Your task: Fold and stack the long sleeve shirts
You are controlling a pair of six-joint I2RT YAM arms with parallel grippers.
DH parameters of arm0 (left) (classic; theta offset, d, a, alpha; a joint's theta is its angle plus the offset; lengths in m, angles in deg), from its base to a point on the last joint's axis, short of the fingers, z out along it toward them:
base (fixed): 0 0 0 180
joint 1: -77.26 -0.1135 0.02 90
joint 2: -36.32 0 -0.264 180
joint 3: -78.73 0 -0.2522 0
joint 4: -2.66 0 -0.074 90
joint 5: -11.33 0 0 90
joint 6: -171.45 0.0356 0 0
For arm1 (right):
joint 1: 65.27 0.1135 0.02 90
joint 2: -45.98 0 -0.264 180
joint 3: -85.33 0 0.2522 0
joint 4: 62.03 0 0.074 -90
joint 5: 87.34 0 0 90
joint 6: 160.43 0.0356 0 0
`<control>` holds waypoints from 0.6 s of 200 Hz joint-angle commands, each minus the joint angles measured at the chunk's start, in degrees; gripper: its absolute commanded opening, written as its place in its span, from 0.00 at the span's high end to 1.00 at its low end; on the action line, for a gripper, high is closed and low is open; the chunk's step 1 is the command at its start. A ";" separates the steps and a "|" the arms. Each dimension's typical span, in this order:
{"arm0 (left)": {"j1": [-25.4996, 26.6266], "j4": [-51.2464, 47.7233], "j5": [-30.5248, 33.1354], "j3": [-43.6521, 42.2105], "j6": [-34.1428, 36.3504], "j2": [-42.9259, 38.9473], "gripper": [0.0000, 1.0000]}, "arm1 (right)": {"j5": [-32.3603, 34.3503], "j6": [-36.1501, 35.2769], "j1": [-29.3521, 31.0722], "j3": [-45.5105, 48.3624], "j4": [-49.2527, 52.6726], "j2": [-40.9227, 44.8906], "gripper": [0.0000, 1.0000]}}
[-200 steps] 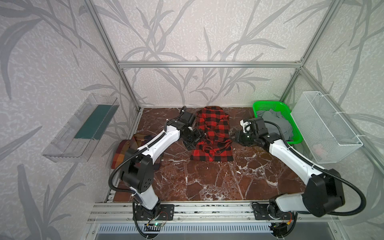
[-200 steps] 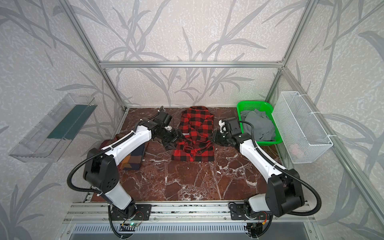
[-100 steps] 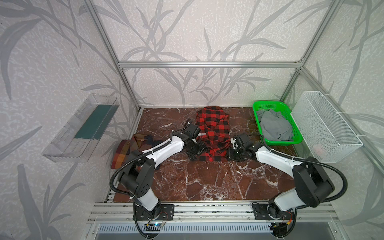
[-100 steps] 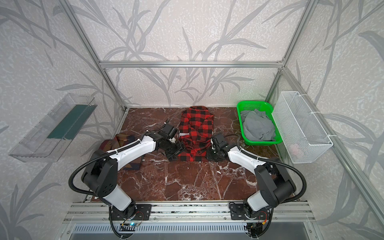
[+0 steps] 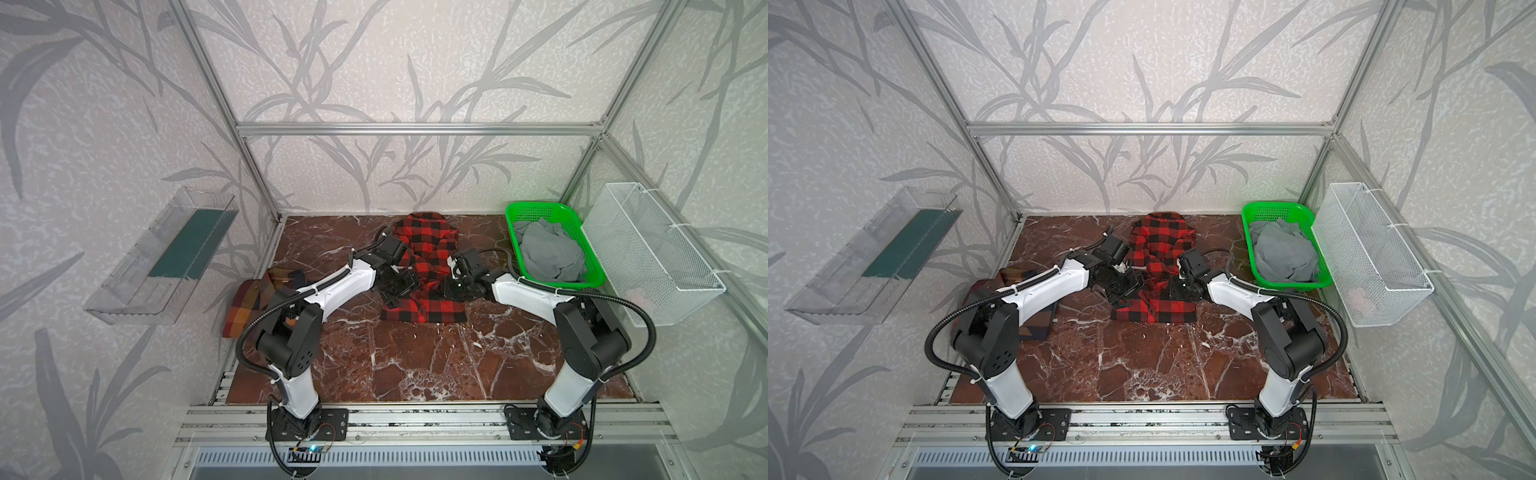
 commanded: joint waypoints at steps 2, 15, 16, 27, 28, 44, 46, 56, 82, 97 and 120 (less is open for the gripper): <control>-0.09 -2.25 0.74 3.26 0.62 2.18 0.23 | 0.58 -0.94 0.16 -4.04 0.14 -2.81 0.68; -0.09 -2.23 0.49 4.82 0.49 3.60 0.23 | 0.16 -1.08 0.19 -6.38 0.44 -4.73 0.67; -0.07 -2.26 0.39 4.89 0.46 3.65 0.23 | 0.13 -1.06 0.14 -6.53 0.48 -4.87 0.67; -0.05 -2.06 0.02 6.29 0.35 4.95 0.23 | -0.28 -1.04 0.01 -8.52 0.86 -6.50 0.67; -0.09 -2.09 -0.02 6.47 0.35 5.07 0.23 | -0.36 -1.04 -0.07 -8.70 0.86 -6.63 0.67; -0.29 -2.68 -0.20 8.97 0.44 6.55 0.23 | -3.01 -0.32 -0.82 -10.65 0.03 -8.40 0.66; -0.37 -2.61 -0.29 9.22 0.51 6.69 0.23 | -3.38 -0.20 -0.92 -10.83 -0.18 -8.60 0.66; -0.86 -2.62 -0.04 10.70 0.89 6.95 0.24 | -5.72 0.18 -1.54 -11.45 -1.79 -9.25 0.65; -3.10 -2.19 0.91 13.20 3.40 6.56 0.23 | -11.32 0.27 -3.67 -14.84 -1.89 -10.79 0.63; -4.68 -2.07 0.67 13.08 5.79 5.22 0.23 | -13.45 0.76 -5.30 -15.22 -1.13 -10.06 0.62; -7.23 -3.17 3.38 10.61 10.68 1.67 0.23 | -13.88 -1.86 -6.14 -14.47 1.52 -6.97 0.59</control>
